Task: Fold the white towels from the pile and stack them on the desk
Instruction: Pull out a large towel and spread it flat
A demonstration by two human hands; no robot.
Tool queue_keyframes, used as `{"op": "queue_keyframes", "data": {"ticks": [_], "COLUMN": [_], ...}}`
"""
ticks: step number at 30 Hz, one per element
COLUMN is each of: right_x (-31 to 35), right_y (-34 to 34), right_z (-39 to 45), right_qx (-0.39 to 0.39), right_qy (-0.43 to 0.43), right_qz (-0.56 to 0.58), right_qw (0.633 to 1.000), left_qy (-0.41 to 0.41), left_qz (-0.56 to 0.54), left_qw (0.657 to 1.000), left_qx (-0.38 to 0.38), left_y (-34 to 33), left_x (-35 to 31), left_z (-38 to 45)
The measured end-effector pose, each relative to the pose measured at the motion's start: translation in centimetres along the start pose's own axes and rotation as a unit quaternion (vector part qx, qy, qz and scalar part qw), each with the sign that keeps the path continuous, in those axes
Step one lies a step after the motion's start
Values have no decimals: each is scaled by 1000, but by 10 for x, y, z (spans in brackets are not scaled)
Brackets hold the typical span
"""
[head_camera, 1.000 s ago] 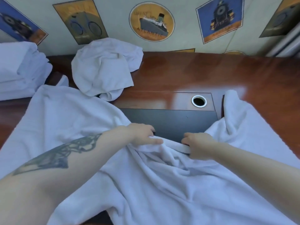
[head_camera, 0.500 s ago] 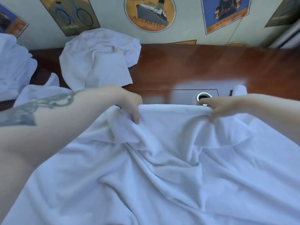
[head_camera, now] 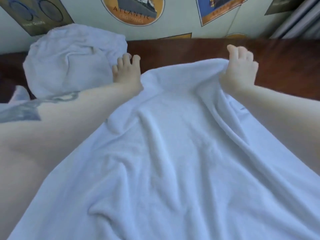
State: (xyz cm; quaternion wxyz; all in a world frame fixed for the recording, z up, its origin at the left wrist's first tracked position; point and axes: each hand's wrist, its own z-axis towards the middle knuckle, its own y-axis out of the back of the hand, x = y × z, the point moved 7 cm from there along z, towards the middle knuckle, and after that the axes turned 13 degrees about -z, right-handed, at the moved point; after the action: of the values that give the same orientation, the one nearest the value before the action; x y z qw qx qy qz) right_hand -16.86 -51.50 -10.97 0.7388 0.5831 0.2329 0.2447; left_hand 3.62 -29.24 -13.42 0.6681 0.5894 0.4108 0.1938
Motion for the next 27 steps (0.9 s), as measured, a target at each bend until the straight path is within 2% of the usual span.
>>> {"op": "queue_keyframes", "data": {"ticks": [3, 5, 8, 10, 13, 14, 15, 17, 18, 19, 20, 22, 24, 27], "right_x": [-6, -23, -51, -45, -28, -32, -44, -91, -114, -133, -142, -147, -158, -193], "right_y": [-32, -64, -95, -101, -88, -79, -70, -70, -79, -93, -107, -132, -146, -151], "right_z": [-60, -105, -137, -151, -156, -152, -142, -118, -109, -102, -99, -102, -108, -118], "right_qx": [-6, 32, 99, 143, 113, 77, 26, -29, -8, 47, 114, 214, 228, 211], "right_qy": [-77, -134, -204, -141, 42, 61, 37, -101, -166, -189, -160, -44, 1, -85], "right_qz": [95, 121, 148, 113, 102, 121, 146, 192, 202, 189, 147, 58, 36, 17], "right_qw": [993, 983, 963, 973, 987, 988, 988, 976, 965, 963, 969, 974, 973, 974], "left_qy": [-110, -151, -112, -64, -29, -27, -31, -67, -97, -129, -158, -196, -224, -251], "left_qz": [-64, -77, -92, -80, -102, -128, -154, -175, -172, -166, -159, -148, -113, -59], "left_qw": [992, 983, 972, 973, 979, 979, 978, 976, 976, 973, 970, 966, 964, 953], "left_qx": [-4, 67, 184, 209, 175, 157, 139, 108, 96, 91, 89, 86, 84, 157], "left_y": [-49, -96, -157, -180, -182, -178, -173, -162, -158, -156, -156, -159, -164, -184], "left_x": [-31, -62, -81, -89, -102, -108, -115, -136, -149, -165, -181, -209, -233, -266], "left_z": [-47, -86, -121, -130, -120, -113, -105, -89, -83, -77, -73, -60, -43, -28]}}
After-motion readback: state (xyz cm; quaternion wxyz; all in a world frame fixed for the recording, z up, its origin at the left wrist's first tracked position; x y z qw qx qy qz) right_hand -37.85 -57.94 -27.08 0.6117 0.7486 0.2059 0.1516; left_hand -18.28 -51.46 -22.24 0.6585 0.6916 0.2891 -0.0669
